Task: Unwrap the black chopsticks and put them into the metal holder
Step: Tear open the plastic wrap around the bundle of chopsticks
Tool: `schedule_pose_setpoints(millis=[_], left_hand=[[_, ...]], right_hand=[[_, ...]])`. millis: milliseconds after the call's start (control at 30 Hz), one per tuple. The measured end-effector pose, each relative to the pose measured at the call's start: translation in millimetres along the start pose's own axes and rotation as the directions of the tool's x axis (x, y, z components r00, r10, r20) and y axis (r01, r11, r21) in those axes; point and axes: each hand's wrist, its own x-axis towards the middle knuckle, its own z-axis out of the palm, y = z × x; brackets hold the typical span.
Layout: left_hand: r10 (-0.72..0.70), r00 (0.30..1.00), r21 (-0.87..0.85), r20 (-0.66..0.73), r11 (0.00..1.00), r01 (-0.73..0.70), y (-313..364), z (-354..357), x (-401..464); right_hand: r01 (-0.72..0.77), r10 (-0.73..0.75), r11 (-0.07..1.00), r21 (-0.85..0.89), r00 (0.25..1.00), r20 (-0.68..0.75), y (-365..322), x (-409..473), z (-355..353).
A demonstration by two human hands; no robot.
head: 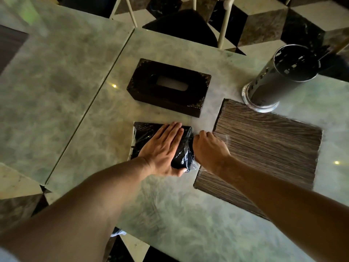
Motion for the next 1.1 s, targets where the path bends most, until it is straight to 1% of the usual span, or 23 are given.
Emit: schedule_pose_setpoints(millis=[133, 200, 300, 467, 700, 867, 967, 1100], left_hand=[[0.006, 1.0, -0.026, -0.012, 1.0, -0.006, -0.2, 1.0, -0.3], [0.009, 1.0, -0.036, -0.014, 0.999, -0.01, -1.1, 1.2, -0.1], [0.01, 1.0, -0.032, -0.02, 0.999, -0.011, -3.7, 2.9, -1.6], [0.015, 1.0, -0.022, -0.021, 1.0, -0.016, -4.6, 7.4, -0.7], [0.03, 0.998, -0.006, -0.064, 1.0, -0.03, -5.1, 8.2, 0.5], [0.028, 0.999, -0.006, -0.041, 1.0, -0.029, -6.0, 12.0, 2.9], [0.035, 0.999, -0.014, -0.04, 0.999, -0.035, -7.8, 14.6, 4.1], [0.042, 0.997, -0.019, -0.058, 0.999, -0.043, -8.9, 19.2, 3.2]], right_hand=[[-0.042, 0.043, 0.999, -0.013, 0.995, 0.094, -3.7, 3.8, -4.3], [-0.054, 0.055, 0.998, -0.012, 0.993, 0.106, -4.7, 5.4, -5.5], [-0.042, 0.042, 0.999, -0.008, 0.995, 0.092, -5.2, 8.5, -5.1], [-0.028, 0.023, 0.997, 0.067, 0.997, 0.07, -0.2, 4.2, 4.7], [0.035, -0.035, 0.996, 0.079, 0.999, 0.001, 11.7, 7.7, 14.7], [0.036, -0.038, 0.994, 0.108, 0.999, 0.015, 32.7, 1.8, 19.8], [0.012, -0.015, 0.993, 0.119, 1.0, 0.027, 46.3, -4.3, 22.5], [0.042, -0.038, 0.995, 0.092, 0.998, -0.043, 51.8, -7.1, 23.8]])
